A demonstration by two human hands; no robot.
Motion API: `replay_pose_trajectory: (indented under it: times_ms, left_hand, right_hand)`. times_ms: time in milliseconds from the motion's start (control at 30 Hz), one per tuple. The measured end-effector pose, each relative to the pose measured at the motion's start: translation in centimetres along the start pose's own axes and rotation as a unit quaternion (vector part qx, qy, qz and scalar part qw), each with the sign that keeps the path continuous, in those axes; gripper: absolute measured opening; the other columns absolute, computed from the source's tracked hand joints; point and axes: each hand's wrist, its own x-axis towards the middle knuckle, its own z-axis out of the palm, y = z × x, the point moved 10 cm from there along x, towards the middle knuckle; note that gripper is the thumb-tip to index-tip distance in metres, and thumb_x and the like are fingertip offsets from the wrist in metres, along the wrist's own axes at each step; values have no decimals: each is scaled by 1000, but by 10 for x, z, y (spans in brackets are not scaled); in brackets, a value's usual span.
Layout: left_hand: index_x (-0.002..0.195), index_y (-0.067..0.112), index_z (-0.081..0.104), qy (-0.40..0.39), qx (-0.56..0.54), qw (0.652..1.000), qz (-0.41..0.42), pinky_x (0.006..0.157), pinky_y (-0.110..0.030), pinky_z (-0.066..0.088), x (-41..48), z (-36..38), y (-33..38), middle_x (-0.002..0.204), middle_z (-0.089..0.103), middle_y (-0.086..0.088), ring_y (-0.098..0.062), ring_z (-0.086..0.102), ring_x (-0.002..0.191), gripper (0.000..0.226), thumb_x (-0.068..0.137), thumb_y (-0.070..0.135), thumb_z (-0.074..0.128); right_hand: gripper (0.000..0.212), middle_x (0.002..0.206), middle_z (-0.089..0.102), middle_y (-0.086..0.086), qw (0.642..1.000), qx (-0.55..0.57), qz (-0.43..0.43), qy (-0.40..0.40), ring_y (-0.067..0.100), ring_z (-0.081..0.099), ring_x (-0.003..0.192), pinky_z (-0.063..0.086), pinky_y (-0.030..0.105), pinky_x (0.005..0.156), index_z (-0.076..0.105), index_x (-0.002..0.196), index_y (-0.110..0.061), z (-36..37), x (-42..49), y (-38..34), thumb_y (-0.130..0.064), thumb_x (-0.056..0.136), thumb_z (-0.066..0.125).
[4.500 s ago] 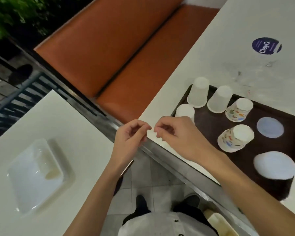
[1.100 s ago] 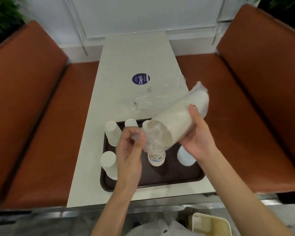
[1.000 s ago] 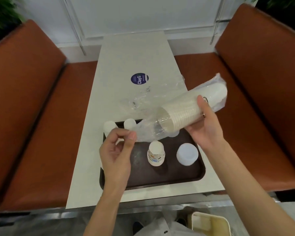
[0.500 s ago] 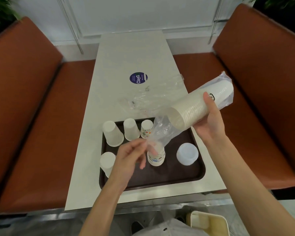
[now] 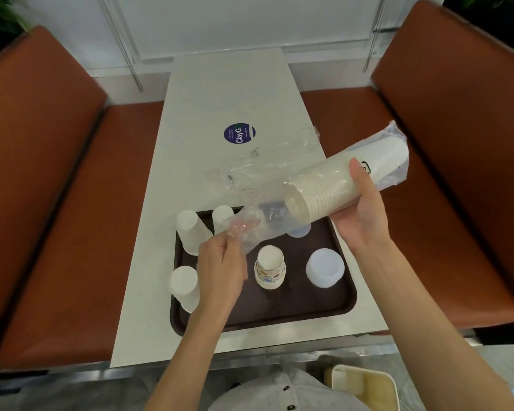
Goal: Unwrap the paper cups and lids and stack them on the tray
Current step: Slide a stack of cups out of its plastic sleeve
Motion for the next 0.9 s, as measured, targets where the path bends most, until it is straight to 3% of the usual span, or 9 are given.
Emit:
replay_pose_trajectory:
  times_ms: [100,167,267,333,400,500,567,767,900]
  left_hand:
    - [118,47,62,-10,88,996,12,68,-23,50,0,-2,-8,48,58,-2,-6,62,56,49,97,63,21]
    - [138,44,49,-13,100,994,38,65,-16,46,0,-1,-7,55,61,2,-5,64,63,36,104,44,37]
    - [102,21,69,31,82,992,91,55,-28,47,-1,-9,10,62,62,6,-14,60,65,12,97,27,60]
    - [78,1,66,57,27,994,94,57,-46,47,-2,-14,11,61,58,-12,-25,51,59,28,92,25,68]
    - [70,-8,62,56,-10,991,117,55,-45,45,-2,-16,15,61,54,-25,-40,49,63,48,90,35,69]
    - [77,5,72,7,-83,990,110,67,-31,50,-2,-9,19,73,66,-22,-41,61,75,30,92,30,69]
    - [95,18,80,-53,-165,981,91,85,-20,52,-2,3,23,94,78,-1,-19,71,97,15,91,15,66]
    - [136,17,57,-205,-243,948,13,83,-23,57,-2,41,15,126,69,9,-11,67,114,53,86,26,73]
    - [130,4,62,-25,-184,982,45,71,-16,56,9,17,0,110,73,17,-3,69,103,41,90,-5,65]
  right_hand:
    - [30,111,68,5,1000,-8,-20,-1,24,69,108,57,48,87,55,119,-25,-3,2,-10,-23,92,67]
    - [29,107,69,4,1000,-6,-25,-4,24,70,107,57,48,88,55,118,-25,-5,3,-13,-23,92,67]
    - [30,109,69,4,999,-13,-28,-10,25,69,109,58,46,86,55,120,-24,-3,5,-15,-22,92,67]
    - [34,111,69,5,1000,-9,-22,0,24,70,107,58,46,83,55,121,-23,-4,7,-12,-21,91,69]
    - [39,115,68,7,1000,-2,-12,15,25,70,107,58,48,84,54,124,-21,-7,8,-7,-21,89,71]
    - [39,119,66,9,1000,0,5,24,26,69,110,57,50,89,53,125,-22,-8,8,3,-22,90,71]
    - [43,125,64,11,1000,3,19,25,28,66,114,55,52,94,51,129,-21,-7,7,11,-22,91,70]
    - [56,132,63,13,998,-16,53,7,29,64,116,54,51,96,47,139,-15,0,6,28,-19,89,71]
    - [51,126,67,10,997,-12,76,3,28,66,114,56,51,91,51,136,-16,3,7,39,-17,88,71]
